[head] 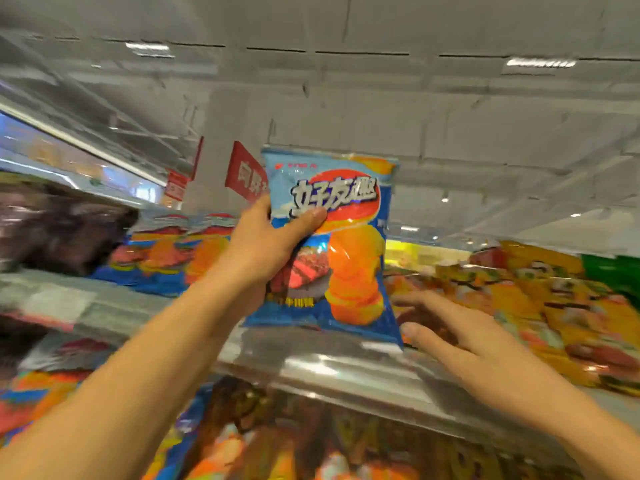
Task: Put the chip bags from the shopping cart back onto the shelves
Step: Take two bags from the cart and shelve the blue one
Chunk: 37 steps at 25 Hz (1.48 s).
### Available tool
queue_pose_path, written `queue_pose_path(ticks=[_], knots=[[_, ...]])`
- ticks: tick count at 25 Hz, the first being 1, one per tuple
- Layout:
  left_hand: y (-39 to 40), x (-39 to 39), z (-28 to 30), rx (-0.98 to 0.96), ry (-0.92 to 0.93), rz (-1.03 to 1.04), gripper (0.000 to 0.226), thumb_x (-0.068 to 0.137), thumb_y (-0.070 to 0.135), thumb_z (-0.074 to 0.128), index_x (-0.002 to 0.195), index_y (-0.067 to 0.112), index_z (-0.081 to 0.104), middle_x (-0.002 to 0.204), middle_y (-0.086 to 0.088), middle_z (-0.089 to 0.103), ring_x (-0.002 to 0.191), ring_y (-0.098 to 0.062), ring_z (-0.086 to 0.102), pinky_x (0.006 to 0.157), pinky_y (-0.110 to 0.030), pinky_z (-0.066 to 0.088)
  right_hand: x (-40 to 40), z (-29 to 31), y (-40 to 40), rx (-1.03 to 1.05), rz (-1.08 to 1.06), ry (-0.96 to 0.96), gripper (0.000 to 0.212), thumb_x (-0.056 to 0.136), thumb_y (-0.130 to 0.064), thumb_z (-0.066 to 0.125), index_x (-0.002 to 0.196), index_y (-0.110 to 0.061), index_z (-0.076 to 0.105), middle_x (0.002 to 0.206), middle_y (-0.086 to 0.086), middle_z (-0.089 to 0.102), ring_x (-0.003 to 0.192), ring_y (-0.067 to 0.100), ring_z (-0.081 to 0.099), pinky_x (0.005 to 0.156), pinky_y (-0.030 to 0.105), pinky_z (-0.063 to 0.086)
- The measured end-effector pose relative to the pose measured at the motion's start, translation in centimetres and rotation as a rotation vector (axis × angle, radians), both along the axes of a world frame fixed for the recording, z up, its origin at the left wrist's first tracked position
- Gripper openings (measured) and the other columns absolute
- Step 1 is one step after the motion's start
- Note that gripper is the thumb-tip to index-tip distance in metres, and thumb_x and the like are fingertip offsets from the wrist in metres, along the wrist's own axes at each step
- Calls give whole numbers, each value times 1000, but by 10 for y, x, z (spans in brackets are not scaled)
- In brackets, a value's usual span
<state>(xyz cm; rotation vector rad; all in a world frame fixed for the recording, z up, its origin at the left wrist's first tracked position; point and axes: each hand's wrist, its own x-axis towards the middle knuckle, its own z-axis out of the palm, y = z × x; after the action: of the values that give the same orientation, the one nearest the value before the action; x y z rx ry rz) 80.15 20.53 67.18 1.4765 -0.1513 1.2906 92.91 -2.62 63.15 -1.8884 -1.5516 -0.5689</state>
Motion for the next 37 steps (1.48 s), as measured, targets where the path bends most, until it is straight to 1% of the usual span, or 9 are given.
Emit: queue_pose_path(ticks=[4,10,18,23,25,28,32,34,37], knots=[[111,-55,16,-43,18,136,39,87,25,77,123,14,64,107,-3,77,88,-17,75,76,-35,61,-43,-16,84,-149,-186,-216,61,83,-78,34,129,-44,56,117,-25,67,111,-4,60,92,28,50],[202,-93,20,-52,0,268,30,86,36,78,111,27,63,92,9,76,66,-3,72,54,-23,57,-60,-24,121,-108,-409,-358,77,76,-94,8,112,-52,61,100,-34,67,91,-4,63,72,25,54],[238,-79,-12,-52,359,132,44,94,38,69,127,12,56,83,-9,69,51,-14,63,49,-23,48,-75,-29,127,-13,-458,-339,61,85,-87,17,96,-54,67,88,-38,62,75,-4,59,54,25,46],[241,-73,-19,144,492,40,82,86,52,73,144,4,43,86,-1,73,73,-12,69,73,-23,54,-75,-31,127,-5,-466,-348,59,85,-88,15,98,-58,64,92,-41,62,76,-4,59,55,31,52],[239,-75,-21,223,505,-17,78,83,43,78,143,7,44,81,2,72,70,-8,66,71,-19,56,-75,-30,127,4,-470,-364,56,87,-86,17,96,-58,64,91,-39,63,76,-3,59,54,29,51],[231,-79,-21,174,507,-50,77,78,37,81,144,17,47,100,0,76,85,-10,72,83,-20,59,-75,-32,126,15,-469,-369,54,88,-84,19,95,-57,65,89,-39,63,75,-2,61,52,28,50],[205,-80,-29,555,272,725,82,89,50,68,157,26,28,146,-1,41,135,-16,39,111,-32,33,-72,-32,126,34,-452,-370,57,89,-83,17,95,-55,66,86,-36,65,74,-3,61,51,29,52],[182,-78,-33,803,179,882,75,91,64,48,156,32,30,159,-2,29,148,-22,22,118,-43,24,-72,-34,126,47,-446,-386,56,91,-82,19,95,-54,67,85,-35,66,73,-3,62,51,27,51],[167,-65,-45,915,590,873,74,94,72,28,159,38,16,169,5,7,156,-22,-2,124,-52,4,-74,-32,125,24,-458,-384,55,91,-81,21,96,-53,68,87,-34,67,73,-3,60,52,23,47]])
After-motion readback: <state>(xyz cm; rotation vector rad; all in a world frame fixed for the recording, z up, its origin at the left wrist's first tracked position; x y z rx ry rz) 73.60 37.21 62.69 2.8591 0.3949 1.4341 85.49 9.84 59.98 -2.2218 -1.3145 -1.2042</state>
